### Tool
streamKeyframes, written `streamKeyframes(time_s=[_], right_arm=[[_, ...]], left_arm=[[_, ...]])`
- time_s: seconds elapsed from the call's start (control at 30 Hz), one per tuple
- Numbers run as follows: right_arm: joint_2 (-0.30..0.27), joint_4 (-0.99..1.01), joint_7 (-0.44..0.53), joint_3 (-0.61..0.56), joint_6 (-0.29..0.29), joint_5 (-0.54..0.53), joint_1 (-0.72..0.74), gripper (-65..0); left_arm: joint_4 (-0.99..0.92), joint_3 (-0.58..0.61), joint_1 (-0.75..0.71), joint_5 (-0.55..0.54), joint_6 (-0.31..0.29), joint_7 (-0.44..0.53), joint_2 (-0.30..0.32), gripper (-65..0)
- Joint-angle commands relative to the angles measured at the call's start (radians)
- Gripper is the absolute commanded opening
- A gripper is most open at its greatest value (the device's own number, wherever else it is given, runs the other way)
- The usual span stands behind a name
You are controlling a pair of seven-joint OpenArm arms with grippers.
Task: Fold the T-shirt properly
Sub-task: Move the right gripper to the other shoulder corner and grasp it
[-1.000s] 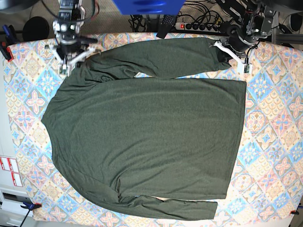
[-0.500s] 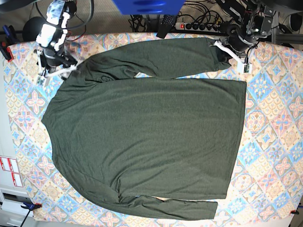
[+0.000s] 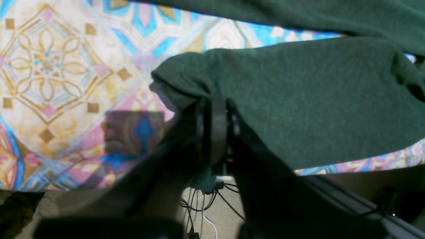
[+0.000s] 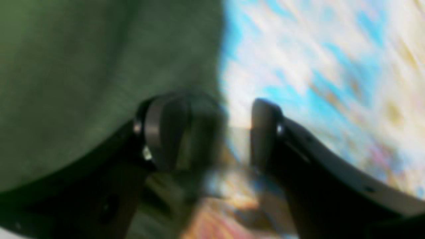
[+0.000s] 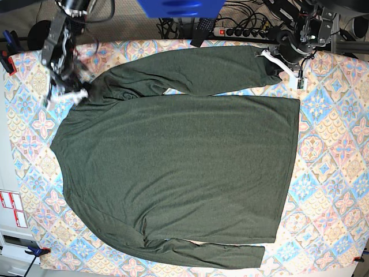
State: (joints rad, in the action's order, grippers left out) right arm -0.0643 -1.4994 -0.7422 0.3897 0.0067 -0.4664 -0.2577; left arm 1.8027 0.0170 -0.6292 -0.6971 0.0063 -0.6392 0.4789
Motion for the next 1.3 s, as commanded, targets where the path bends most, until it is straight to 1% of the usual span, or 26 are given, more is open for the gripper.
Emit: streamKeyframes(time_s=[0.0, 0.2, 0.3, 0.5, 0.67, 0.7, 0.73, 0.83, 0.93, 1.07, 1.2, 1.27], right_arm=[[-0.012, 0.001, 0.006, 0.007, -0.003, 0.002, -0.013, -31.2], [-0.012, 0.043, 0.006, 0.007, -0.001, 0.002, -0.012, -31.2], [-0.012, 0.055, 0.003, 0.005, -0.001, 0.001, 0.025, -31.2], [-0.012, 0.093, 0.003, 0.004, -0.001, 0.001, 0.036, -31.2], [-0.012, 0.09, 0.003, -0.064, 0.0, 0.001, 0.036, -31.3], [-0.012, 0.089, 0.003, -0.077, 0.013, 0.001, 0.036, -31.4], [-0.012, 0.089, 0.003, -0.087, 0.039, 0.001, 0.036, -31.9], [-0.012, 0.092, 0.003, -0.096, 0.138, 0.001, 0.038, -36.5], [-0.012, 0.092, 0.003, -0.096, 0.189, 0.001, 0.039, -42.3], [-0.012, 0.093, 0.003, -0.09, 0.198, 0.001, 0.039, -50.0], [-0.012, 0.085, 0.01, -0.09, 0.198, 0.001, 0.038, -62.1], [-0.012, 0.081, 0.011, -0.09, 0.198, 0.001, 0.033, -64.7]], left_arm=[[0.013, -0.005, -0.005, -0.005, -0.004, 0.014, 0.007, -65.0], [0.013, -0.005, -0.005, -0.005, -0.004, 0.014, 0.005, -65.0], [0.013, -0.005, -0.005, -0.005, -0.004, 0.014, 0.005, -65.0], [0.013, -0.005, -0.005, -0.005, -0.004, 0.014, 0.005, -65.0], [0.013, -0.005, -0.005, -0.005, -0.004, 0.014, 0.005, -65.0], [0.013, -0.005, -0.005, -0.005, -0.004, 0.014, 0.005, -65.0], [0.013, -0.005, -0.005, -0.005, -0.004, 0.014, 0.005, -65.0], [0.013, -0.005, -0.005, -0.005, -0.004, 0.014, 0.005, -65.0], [0.013, -0.005, -0.005, -0.005, -0.004, 0.015, 0.005, -65.0], [0.013, -0.005, -0.005, -0.005, -0.004, 0.017, 0.007, -65.0], [0.016, -0.005, -0.007, -0.005, -0.004, 0.019, 0.008, -65.0], [0.016, -0.005, -0.007, -0.005, -0.004, 0.019, 0.01, -65.0]])
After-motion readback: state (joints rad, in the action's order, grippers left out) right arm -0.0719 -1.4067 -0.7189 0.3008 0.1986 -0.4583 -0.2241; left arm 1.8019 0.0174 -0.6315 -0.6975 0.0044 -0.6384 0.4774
